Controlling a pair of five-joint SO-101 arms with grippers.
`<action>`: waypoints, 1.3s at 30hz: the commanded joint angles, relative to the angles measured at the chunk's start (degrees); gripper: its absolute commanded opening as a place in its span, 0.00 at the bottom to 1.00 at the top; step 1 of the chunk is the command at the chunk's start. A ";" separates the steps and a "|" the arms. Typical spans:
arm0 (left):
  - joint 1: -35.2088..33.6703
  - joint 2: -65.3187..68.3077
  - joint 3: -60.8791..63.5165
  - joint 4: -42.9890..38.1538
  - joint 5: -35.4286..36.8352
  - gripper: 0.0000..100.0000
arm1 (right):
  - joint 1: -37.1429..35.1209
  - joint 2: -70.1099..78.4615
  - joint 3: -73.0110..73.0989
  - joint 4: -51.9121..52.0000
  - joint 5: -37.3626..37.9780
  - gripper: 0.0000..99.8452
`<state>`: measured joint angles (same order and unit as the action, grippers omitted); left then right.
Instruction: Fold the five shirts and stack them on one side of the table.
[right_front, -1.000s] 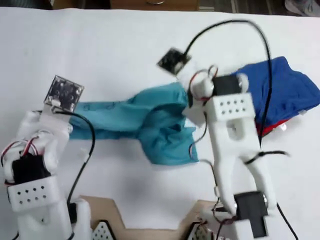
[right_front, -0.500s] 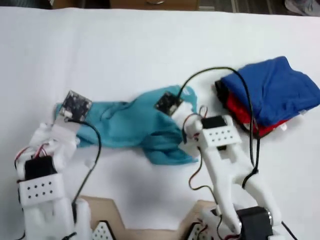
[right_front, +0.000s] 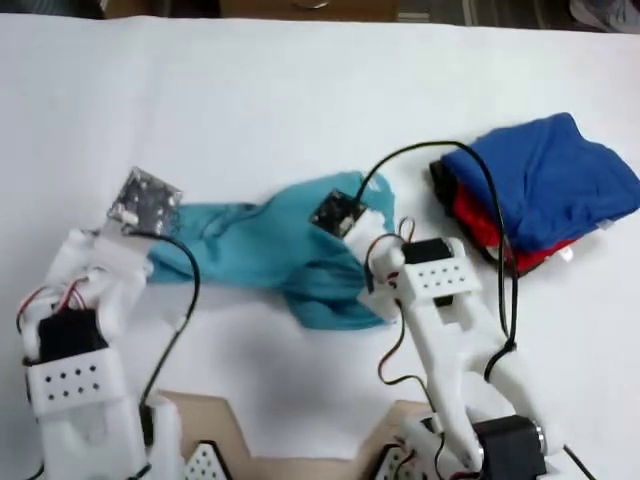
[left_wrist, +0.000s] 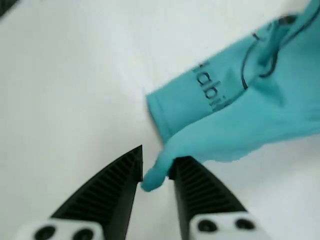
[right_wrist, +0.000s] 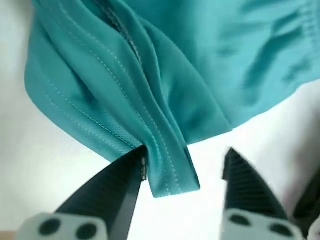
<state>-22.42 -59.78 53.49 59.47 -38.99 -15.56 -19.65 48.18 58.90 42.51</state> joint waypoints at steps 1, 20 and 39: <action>-0.62 -0.70 -8.40 0.70 0.18 0.14 | 2.15 -2.15 -4.13 0.31 0.00 0.27; -6.24 46.15 -39.87 4.84 5.36 0.14 | 0.48 3.65 -19.96 -7.52 -1.85 0.27; -4.75 29.98 -27.38 11.25 5.10 0.14 | -3.12 37.41 -45.71 1.98 -9.76 0.24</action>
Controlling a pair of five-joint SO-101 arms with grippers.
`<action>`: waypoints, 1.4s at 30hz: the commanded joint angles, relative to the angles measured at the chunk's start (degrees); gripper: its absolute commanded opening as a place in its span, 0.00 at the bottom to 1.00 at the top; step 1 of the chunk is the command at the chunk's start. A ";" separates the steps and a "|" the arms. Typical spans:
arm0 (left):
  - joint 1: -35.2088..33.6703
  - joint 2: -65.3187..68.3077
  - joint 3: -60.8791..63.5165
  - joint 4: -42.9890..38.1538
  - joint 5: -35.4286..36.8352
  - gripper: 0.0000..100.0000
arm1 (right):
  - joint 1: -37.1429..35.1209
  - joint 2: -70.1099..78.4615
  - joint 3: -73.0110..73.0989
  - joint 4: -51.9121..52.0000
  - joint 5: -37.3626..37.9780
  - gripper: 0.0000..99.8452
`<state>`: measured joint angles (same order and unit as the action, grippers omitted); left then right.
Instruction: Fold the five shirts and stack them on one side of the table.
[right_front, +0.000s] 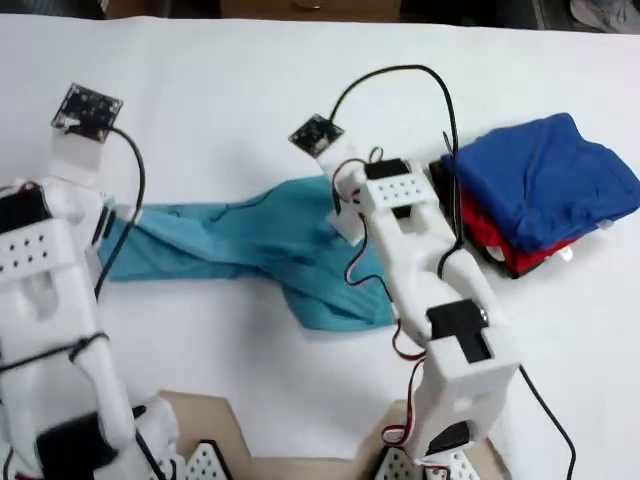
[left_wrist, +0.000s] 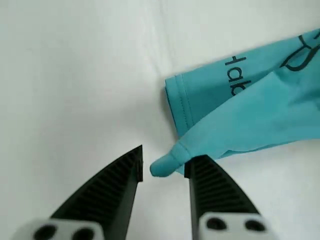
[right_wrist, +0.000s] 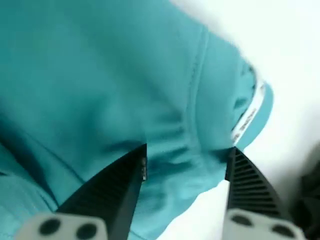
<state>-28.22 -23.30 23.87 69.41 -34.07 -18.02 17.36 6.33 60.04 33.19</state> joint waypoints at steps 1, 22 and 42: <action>1.85 -8.62 3.56 2.20 0.26 0.14 | -1.10 1.01 -3.96 0.84 -0.44 0.24; -0.44 -15.38 11.65 1.05 -7.21 0.14 | -1.36 3.12 -4.13 0.66 -0.09 0.24; 2.20 28.48 -7.08 -14.86 -0.88 0.14 | -1.45 2.77 -5.10 1.63 0.00 0.24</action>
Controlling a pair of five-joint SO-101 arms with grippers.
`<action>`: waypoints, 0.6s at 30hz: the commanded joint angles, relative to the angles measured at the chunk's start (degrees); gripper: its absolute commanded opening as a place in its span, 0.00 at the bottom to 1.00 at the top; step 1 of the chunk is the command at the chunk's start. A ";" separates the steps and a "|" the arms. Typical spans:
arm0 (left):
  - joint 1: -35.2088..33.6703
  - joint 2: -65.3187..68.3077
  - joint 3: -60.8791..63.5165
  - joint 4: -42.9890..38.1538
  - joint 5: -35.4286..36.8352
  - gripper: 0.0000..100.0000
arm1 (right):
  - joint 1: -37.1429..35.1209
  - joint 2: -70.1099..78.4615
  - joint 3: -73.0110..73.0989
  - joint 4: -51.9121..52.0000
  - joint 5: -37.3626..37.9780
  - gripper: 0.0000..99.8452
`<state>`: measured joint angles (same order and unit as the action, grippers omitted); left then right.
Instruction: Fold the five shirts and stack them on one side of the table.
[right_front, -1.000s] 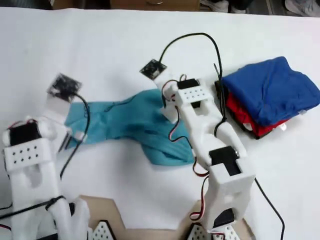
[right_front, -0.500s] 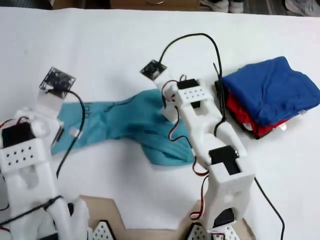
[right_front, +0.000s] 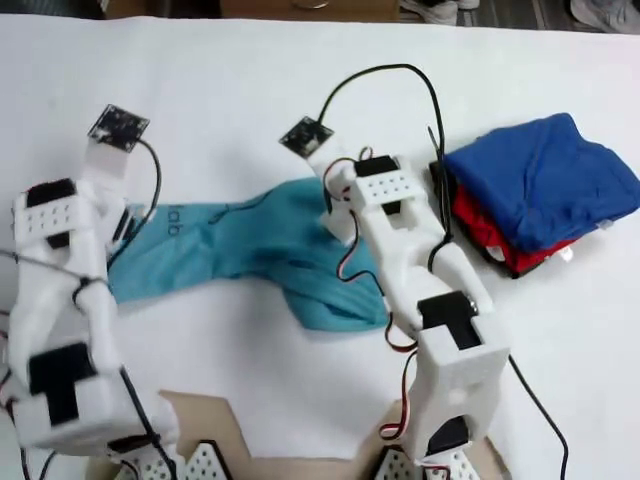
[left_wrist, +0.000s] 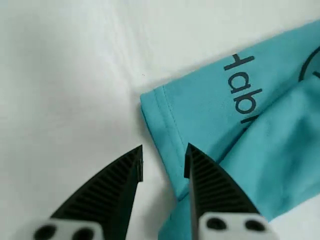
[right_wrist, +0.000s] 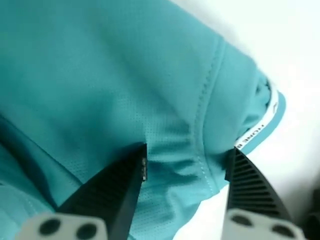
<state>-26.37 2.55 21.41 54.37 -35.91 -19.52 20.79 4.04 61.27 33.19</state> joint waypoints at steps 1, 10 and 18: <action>0.62 3.69 -5.23 0.18 1.05 0.14 | 0.13 -0.66 -2.81 0.40 0.00 0.24; 2.46 9.76 -5.76 -3.60 2.46 0.14 | 0.13 -0.31 -7.21 3.30 0.00 0.24; 2.46 14.95 -7.78 -4.92 2.29 0.14 | 0.13 -0.31 -7.47 3.38 0.00 0.24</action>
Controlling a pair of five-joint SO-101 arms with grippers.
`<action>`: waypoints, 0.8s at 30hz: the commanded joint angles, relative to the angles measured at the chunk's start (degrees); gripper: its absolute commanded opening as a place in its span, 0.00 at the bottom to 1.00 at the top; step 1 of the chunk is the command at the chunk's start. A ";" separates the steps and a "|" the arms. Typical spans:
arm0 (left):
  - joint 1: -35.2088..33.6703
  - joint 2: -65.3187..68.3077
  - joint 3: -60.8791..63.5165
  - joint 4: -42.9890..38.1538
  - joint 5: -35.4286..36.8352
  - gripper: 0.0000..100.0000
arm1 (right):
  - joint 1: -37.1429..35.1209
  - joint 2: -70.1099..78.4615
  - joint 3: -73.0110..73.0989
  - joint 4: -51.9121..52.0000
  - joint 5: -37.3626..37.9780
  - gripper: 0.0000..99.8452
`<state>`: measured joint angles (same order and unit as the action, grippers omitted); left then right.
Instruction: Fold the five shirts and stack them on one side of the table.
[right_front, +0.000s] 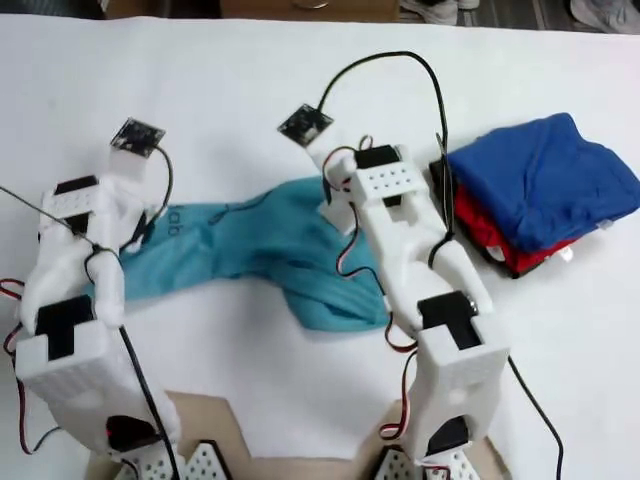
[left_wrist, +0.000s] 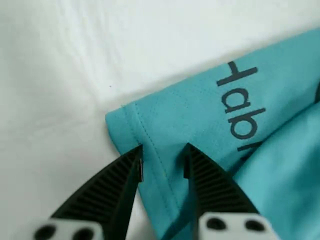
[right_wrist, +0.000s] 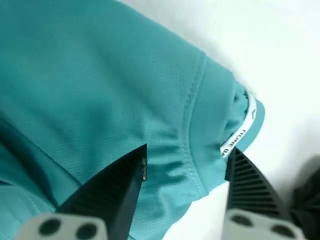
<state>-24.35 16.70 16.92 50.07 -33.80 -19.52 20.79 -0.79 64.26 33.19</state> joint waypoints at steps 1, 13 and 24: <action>0.44 1.58 -4.09 -0.44 0.18 0.14 | 0.13 -0.31 -2.64 0.40 0.00 0.24; 0.62 3.60 -13.14 5.71 0.44 0.02 | 0.13 -0.22 -2.46 0.40 0.00 0.24; 0.70 3.60 -29.76 17.67 2.46 0.02 | 0.13 -0.13 -2.29 0.40 -0.18 0.24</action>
<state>-24.09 20.92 -5.93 65.19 -32.13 -19.52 20.79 -0.79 64.26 33.19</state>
